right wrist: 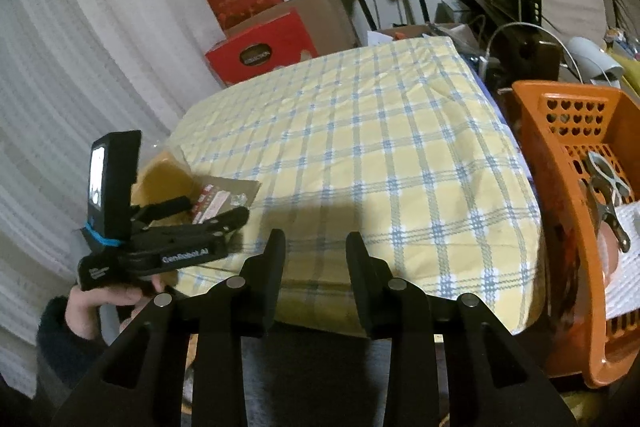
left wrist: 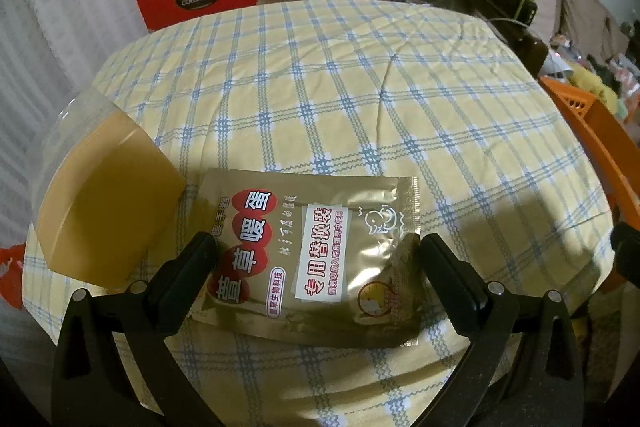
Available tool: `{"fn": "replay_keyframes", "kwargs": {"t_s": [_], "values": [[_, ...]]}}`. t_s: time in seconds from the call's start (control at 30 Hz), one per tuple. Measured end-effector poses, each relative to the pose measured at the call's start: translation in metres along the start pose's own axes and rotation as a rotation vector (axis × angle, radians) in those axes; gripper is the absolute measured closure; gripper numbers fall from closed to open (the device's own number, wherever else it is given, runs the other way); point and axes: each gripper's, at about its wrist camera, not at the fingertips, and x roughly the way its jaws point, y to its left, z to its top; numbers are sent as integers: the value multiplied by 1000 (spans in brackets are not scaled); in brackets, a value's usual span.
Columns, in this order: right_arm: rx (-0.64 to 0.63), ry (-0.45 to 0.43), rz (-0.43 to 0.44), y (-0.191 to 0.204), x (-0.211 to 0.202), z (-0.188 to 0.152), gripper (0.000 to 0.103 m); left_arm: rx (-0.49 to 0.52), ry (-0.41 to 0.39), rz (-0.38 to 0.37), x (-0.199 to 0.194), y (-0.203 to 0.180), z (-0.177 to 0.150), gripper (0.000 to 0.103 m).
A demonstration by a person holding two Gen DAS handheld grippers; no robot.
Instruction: Organize objects
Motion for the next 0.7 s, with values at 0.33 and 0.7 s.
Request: {"fn": "replay_keyframes", "kwargs": {"t_s": [0.33,0.7], "values": [[-20,-6,-21,3,-6,3,70,8,-19,-6,0,-1,-3,2],[-48,4,-28,12,-3,4,70,28,-41,-7,-5,-8,-3,20]]}}
